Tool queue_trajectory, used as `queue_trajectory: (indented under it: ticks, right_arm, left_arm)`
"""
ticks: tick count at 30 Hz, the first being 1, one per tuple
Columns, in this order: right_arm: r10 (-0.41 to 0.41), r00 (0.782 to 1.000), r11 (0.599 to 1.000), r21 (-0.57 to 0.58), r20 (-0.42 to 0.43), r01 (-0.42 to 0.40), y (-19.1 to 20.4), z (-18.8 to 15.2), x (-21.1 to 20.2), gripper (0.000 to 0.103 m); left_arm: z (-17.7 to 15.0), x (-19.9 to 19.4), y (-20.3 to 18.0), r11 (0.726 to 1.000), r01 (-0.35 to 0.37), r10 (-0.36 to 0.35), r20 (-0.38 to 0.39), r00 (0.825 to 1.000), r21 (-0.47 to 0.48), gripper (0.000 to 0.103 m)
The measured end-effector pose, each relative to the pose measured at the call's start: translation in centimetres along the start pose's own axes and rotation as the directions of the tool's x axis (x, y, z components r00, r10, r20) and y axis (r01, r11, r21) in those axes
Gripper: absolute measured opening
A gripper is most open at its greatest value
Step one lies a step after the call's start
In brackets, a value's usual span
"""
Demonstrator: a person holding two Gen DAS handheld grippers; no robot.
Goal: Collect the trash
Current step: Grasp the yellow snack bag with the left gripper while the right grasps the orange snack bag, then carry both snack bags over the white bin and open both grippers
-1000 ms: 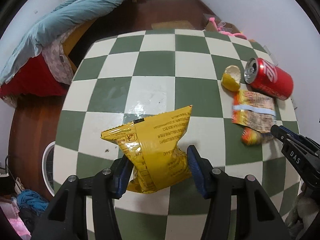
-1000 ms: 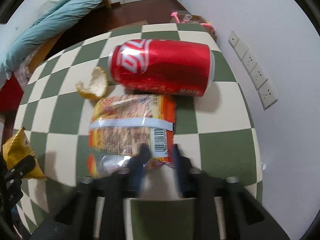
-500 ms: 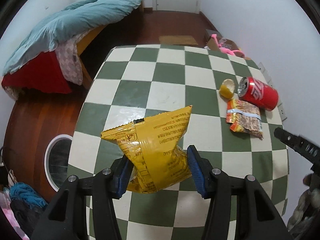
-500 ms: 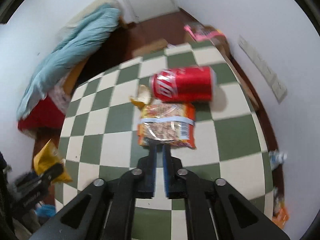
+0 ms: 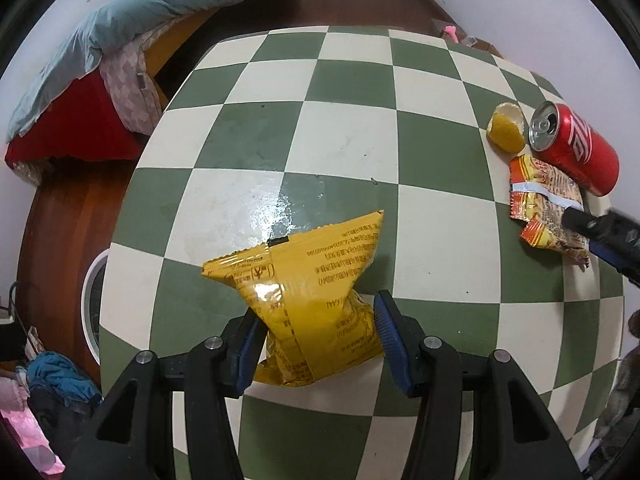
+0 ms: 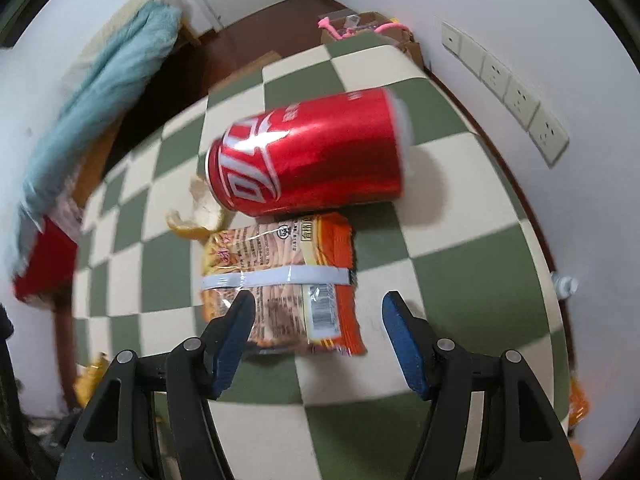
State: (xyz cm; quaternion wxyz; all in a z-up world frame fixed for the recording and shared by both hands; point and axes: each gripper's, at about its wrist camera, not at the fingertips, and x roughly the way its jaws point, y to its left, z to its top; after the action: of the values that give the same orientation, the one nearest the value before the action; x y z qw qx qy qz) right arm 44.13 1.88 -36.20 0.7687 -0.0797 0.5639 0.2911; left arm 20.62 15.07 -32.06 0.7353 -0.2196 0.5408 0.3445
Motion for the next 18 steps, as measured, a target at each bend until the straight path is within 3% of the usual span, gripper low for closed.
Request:
queue_trajectory:
  ticks: [3, 5, 7, 18]
  right_arm:
    - [-0.111, 0.993, 0.987, -0.117, 0.035, 0.114, 1.9, -0.8, 0.5, 0.057]
    - [-0.161, 0.985, 0.972, -0.163, 0.065, 0.169, 2.4, -1.4, 0.4, 0.032]
    - [-0.14, 0.988, 0.972, -0.18, 0.07, 0.15, 2.2, -1.8, 0.1, 0.014]
    - [0.048, 0.99, 0.988, -0.155, 0.136, -0.026, 2.7, -4.9, -7.0, 0.01]
  left_arm:
    - [0.0, 0.0, 0.0, 1.0, -0.001, 0.001, 0.005, 1.0, 0.006, 0.05]
    - [-0.1, 0.0, 0.0, 1.0, -0.002, 0.002, 0.009, 1.0, 0.009, 0.05]
    - [-0.2, -0.2, 0.1, 1.0, -0.001, 0.001, 0.013, 1.0, 0.009, 0.05]
    - [-1.0, -5.4, 3.3, 0.999, 0.037, -0.034, 0.098, 0.995, -0.025, 0.05]
